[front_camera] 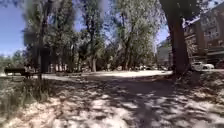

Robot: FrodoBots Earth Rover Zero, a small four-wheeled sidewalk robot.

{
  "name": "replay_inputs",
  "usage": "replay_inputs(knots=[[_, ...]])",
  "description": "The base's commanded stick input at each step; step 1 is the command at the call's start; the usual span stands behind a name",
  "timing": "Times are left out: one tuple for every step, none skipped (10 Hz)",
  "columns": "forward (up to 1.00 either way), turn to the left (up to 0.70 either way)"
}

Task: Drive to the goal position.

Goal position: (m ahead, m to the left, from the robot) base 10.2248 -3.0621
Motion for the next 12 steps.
replay_inputs(knots=[[0.85, 0.0], [0.85, 0.0], [0.85, 0.0], [0.85, 0.0], [0.85, 0.0], [0.85, 0.0], [0.85, 0.0], [0.85, 0.0], [0.85, 0.0], [0.85, 0.0], [0.85, 0.0], [0.85, 0.0]])
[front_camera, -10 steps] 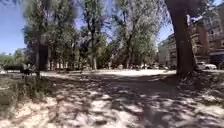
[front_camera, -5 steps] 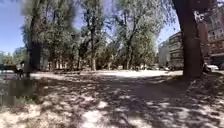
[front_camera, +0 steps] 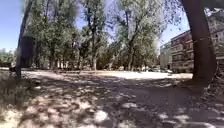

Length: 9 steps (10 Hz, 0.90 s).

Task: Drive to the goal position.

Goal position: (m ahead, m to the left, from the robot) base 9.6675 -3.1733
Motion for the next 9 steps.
replay_inputs(knots=[[0.85, 0.0], [0.85, 0.0], [0.85, 0.0], [0.85, 0.0], [0.85, 0.0], [0.85, 0.0], [0.85, 0.0], [0.85, 0.0], [0.85, 0.0]])
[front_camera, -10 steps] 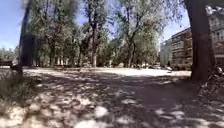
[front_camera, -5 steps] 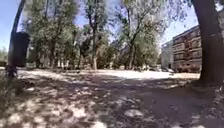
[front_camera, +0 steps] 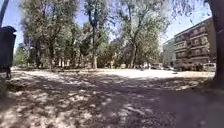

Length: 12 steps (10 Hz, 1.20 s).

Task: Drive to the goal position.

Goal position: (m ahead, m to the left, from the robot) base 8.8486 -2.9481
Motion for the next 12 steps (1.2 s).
replay_inputs(knots=[[0.85, 0.0], [0.85, 0.0], [0.85, 0.0], [0.85, 0.0], [0.85, 0.0], [0.85, 0.0], [0.85, 0.0], [0.85, 0.0], [0.85, 0.0], [0.85, 0.0], [0.85, 0.0], [0.85, 0.0]])
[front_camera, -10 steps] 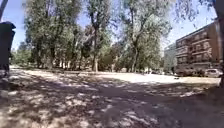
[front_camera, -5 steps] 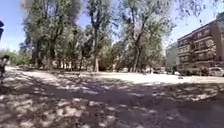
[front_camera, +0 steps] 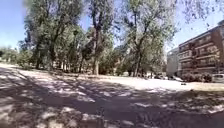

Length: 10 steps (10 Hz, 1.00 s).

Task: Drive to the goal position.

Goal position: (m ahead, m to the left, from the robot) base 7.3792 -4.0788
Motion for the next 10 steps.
replay_inputs(knots=[[0.85, 0.0], [0.85, 0.0], [0.85, 0.0], [0.85, 0.0], [0.85, 0.0], [0.85, 0.0], [0.85, 0.0], [0.85, 0.0], [0.85, 0.0], [0.85, 0.0]])
